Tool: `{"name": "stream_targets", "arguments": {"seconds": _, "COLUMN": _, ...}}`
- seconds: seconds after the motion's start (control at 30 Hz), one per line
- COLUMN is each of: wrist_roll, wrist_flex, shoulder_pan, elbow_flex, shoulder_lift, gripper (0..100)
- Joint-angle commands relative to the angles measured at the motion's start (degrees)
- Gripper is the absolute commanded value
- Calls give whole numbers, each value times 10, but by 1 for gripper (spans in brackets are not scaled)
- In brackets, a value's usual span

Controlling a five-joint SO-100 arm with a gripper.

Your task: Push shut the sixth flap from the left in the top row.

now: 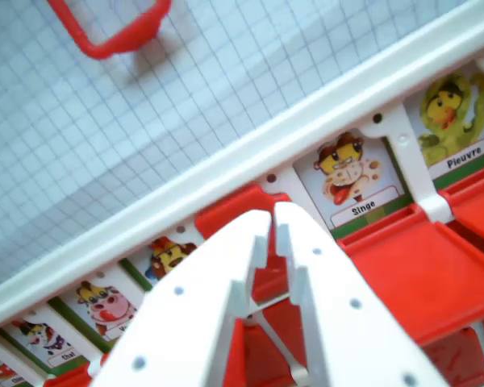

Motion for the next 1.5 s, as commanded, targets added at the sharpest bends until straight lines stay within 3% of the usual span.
{"name": "stream_targets", "arguments": {"seconds": 0.0, "wrist_roll": 31, "wrist_flex": -69, "shoulder_pan": -4, "elbow_flex": -61, "shoulder_lift": 24, "gripper": 0}}
{"name": "stream_targets", "arguments": {"seconds": 0.1, "wrist_roll": 40, "wrist_flex": -102, "shoulder_pan": -2, "elbow_flex": -59, "shoulder_lift": 30, "gripper": 0}}
{"name": "stream_targets", "arguments": {"seconds": 0.2, "wrist_roll": 10, "wrist_flex": -83, "shoulder_pan": -3, "elbow_flex": -59, "shoulder_lift": 58, "gripper": 0}}
{"name": "stream_targets", "arguments": {"seconds": 0.23, "wrist_roll": -19, "wrist_flex": -40, "shoulder_pan": -4, "elbow_flex": -65, "shoulder_lift": 72, "gripper": 0}}
{"name": "stream_targets", "arguments": {"seconds": 0.43, "wrist_roll": -97, "wrist_flex": 142, "shoulder_pan": -15, "elbow_flex": -66, "shoulder_lift": 188, "gripper": 0}}
{"name": "stream_targets", "arguments": {"seconds": 0.73, "wrist_roll": -177, "wrist_flex": 383, "shoulder_pan": -59, "elbow_flex": -85, "shoulder_lift": 367, "gripper": 0}}
{"name": "stream_targets", "arguments": {"seconds": 0.93, "wrist_roll": -233, "wrist_flex": 511, "shoulder_pan": -71, "elbow_flex": -71, "shoulder_lift": 465, "gripper": 0}}
{"name": "stream_targets", "arguments": {"seconds": 1.2, "wrist_roll": -315, "wrist_flex": 582, "shoulder_pan": -77, "elbow_flex": -53, "shoulder_lift": 573, "gripper": 0}}
{"name": "stream_targets", "arguments": {"seconds": 1.47, "wrist_roll": -338, "wrist_flex": 611, "shoulder_pan": -77, "elbow_flex": -29, "shoulder_lift": 641, "gripper": 0}}
